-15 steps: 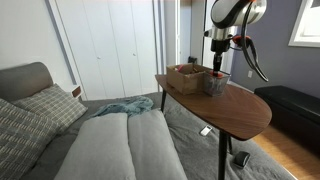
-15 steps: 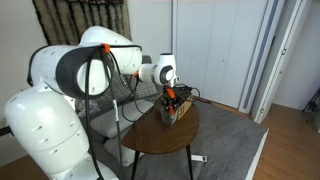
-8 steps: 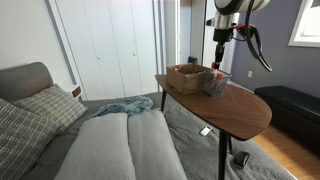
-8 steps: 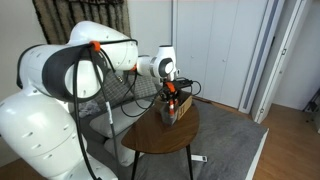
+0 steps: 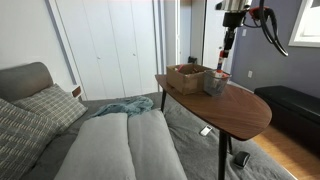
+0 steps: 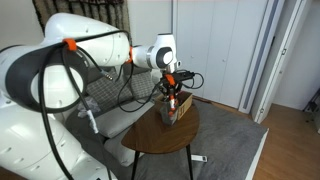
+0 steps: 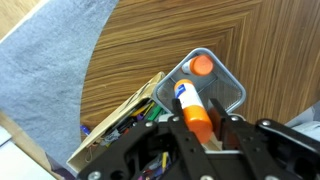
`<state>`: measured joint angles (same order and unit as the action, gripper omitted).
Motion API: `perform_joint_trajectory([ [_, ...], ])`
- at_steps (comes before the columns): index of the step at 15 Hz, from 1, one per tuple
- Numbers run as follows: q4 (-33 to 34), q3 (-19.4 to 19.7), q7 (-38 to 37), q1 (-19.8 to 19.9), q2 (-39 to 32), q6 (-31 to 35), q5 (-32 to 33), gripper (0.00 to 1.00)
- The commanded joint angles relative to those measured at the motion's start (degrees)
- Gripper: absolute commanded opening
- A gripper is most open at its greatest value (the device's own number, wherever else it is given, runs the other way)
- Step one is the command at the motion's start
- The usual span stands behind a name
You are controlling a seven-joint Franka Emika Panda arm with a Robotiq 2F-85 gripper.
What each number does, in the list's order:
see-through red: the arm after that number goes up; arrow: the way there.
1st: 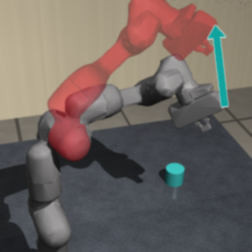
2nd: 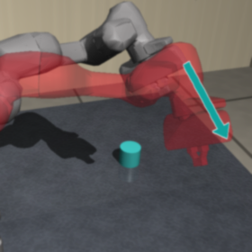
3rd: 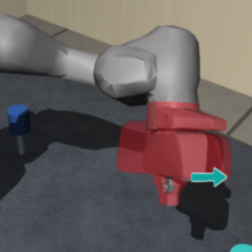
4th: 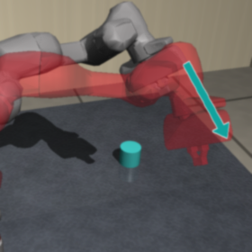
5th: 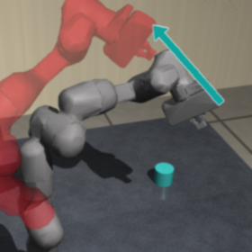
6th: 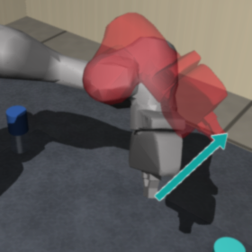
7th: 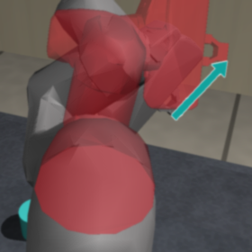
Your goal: Put the two paper glues on the table
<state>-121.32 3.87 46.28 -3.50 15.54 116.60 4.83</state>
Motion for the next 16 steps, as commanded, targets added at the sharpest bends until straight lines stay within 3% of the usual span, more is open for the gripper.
perform_joint_trajectory([
  [1,-1.4,0.4,-1.6,0.9,6.2,-3.5,-0.9,0.08],
  [10,-5.5,0.5,-15.5,4.5,12.2,-6.6,5.9,0.08],
  [16,-14.5,3.7,-15.6,3.9,10.5,-2.6,3.9,0.08],
])
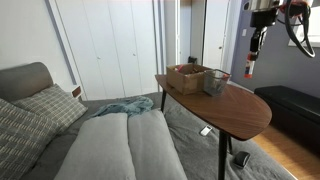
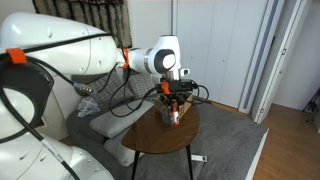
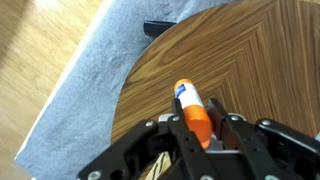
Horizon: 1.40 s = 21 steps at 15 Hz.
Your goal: Put the two paper glues on the table
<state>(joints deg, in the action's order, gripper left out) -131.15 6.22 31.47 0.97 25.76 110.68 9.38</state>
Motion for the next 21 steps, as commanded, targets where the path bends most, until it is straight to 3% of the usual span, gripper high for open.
perform_joint_trajectory([
  [1,-6.5,1.5,-0.8,-0.5,0.2,5.3,-0.3,0.08],
  [9,-15.1,3.0,-0.7,-0.8,-1.3,17.5,-3.9,0.08],
  [10,-15.5,2.8,-1.0,-0.6,-0.9,18.0,-3.6,0.55],
  [11,-15.2,2.9,-0.7,-0.8,0.0,17.9,-3.9,0.56],
  [17,-12.6,0.1,-3.9,-1.3,5.3,16.3,-2.5,0.98],
  [21,-9.5,-3.5,-11.5,-2.1,5.2,14.1,-2.6,1.0],
])
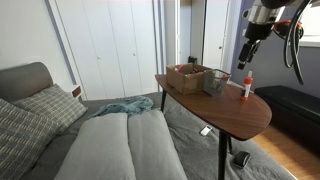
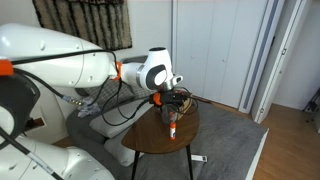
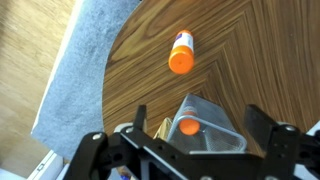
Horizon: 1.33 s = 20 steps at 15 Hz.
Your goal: Put the two paper glues on the table
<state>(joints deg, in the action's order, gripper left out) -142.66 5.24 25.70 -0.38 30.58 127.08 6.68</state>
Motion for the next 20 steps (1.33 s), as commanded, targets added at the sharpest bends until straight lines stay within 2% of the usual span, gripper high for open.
perform_joint_trajectory([
  [1,2.7,-3.6,-7.5,-1.0,-0.5,-2.4,0.4,1.0],
  [4,5.0,-7.0,-15.1,-0.5,-3.6,-3.4,1.5,1.0],
  [9,8.5,-10.4,-26.6,0.2,-9.0,-5.1,2.0,1.0],
  [13,11.7,-9.1,-29.6,-0.6,-13.4,-6.7,-1.7,1.0],
  [20,15.1,-6.2,-28.7,-0.7,-18.3,-6.6,-9.2,1.0],
])
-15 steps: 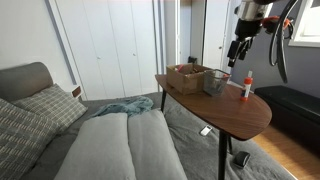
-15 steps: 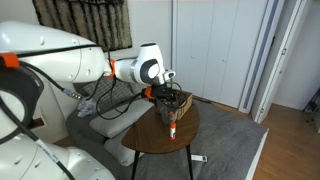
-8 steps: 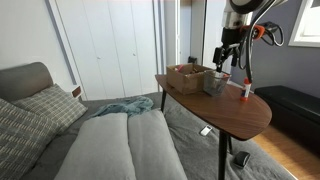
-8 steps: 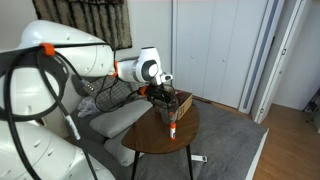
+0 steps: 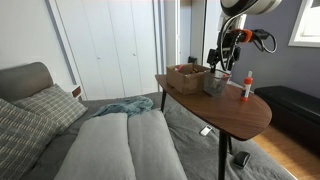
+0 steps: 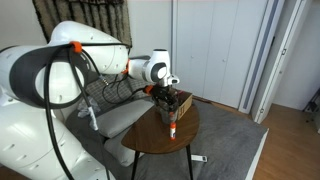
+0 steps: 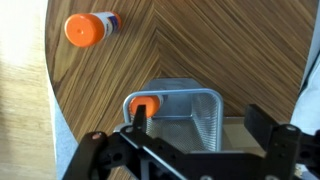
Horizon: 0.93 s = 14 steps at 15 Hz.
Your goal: Put the two paper glues on the table
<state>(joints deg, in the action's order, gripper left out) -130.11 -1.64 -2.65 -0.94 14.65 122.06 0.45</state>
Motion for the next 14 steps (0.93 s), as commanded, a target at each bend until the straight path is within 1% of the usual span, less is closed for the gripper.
perform_joint_trajectory([
  [1,2.8,0.8,-0.5,0.0,-2.7,-1.8,-3.2,1.0],
  [12,2.9,2.3,0.5,0.2,-4.1,-0.9,-8.2,1.0],
  [14,2.4,2.3,0.6,0.1,-4.2,0.5,-8.5,1.0],
])
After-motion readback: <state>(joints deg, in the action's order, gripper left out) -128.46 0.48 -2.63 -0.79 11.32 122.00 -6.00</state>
